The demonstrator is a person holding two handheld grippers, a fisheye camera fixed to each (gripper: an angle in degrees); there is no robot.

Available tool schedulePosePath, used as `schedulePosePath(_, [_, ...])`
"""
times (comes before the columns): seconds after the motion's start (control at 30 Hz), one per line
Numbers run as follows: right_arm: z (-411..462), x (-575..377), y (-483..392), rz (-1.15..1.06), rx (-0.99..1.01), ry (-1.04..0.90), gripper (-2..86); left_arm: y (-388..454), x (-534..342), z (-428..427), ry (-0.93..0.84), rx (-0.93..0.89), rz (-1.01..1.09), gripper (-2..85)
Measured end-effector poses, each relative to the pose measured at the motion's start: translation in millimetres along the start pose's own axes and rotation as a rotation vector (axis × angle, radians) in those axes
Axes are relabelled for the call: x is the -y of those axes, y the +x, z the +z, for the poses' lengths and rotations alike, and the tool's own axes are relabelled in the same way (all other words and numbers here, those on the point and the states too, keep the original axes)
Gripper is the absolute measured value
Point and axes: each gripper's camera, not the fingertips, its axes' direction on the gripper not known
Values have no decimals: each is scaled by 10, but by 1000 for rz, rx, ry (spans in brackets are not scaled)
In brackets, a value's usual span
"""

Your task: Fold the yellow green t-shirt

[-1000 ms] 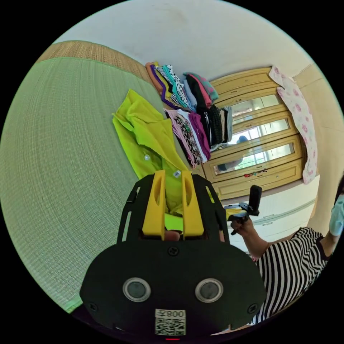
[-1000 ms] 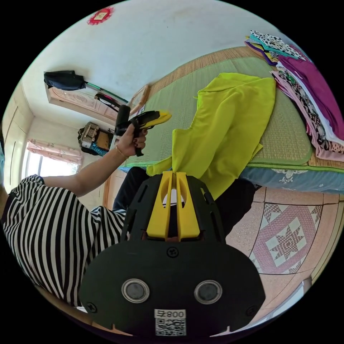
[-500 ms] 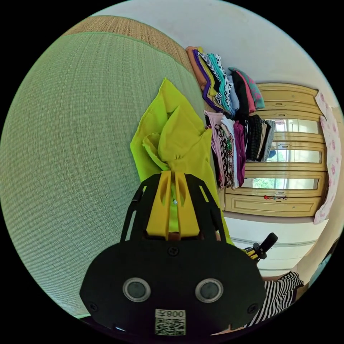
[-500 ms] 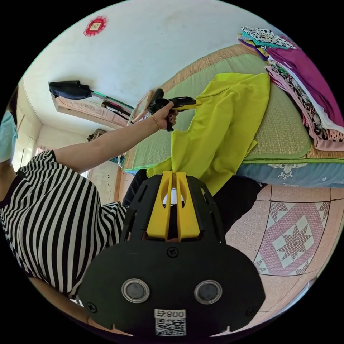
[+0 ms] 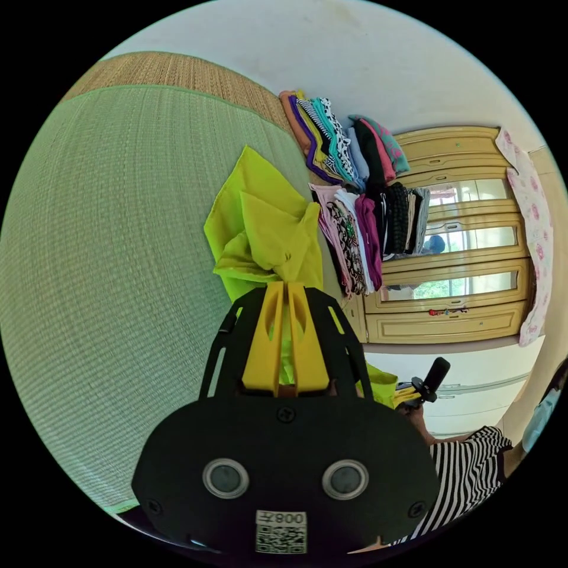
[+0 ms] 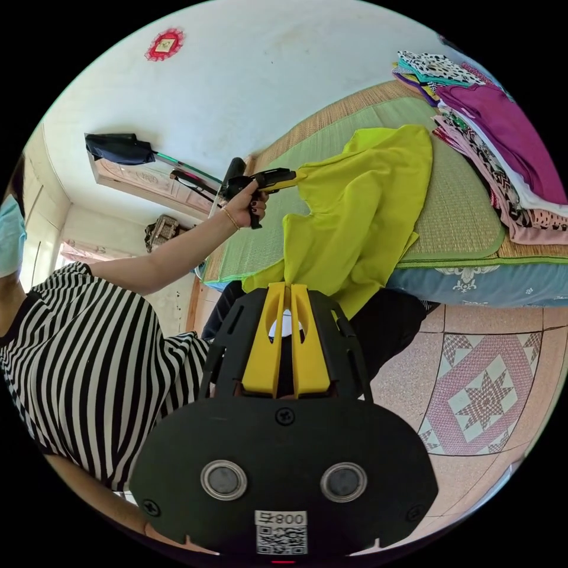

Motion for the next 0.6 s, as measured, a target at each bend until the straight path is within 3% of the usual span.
schedulePosePath(0.27, [48,-556,-205,-5,-46,56,13,251,-896,-742,181,-171,-12,7])
schedulePosePath(0.6, [-226,-1040,-1047,-219,-186,243,13,861,-2690,-2340,542,-304,133,7])
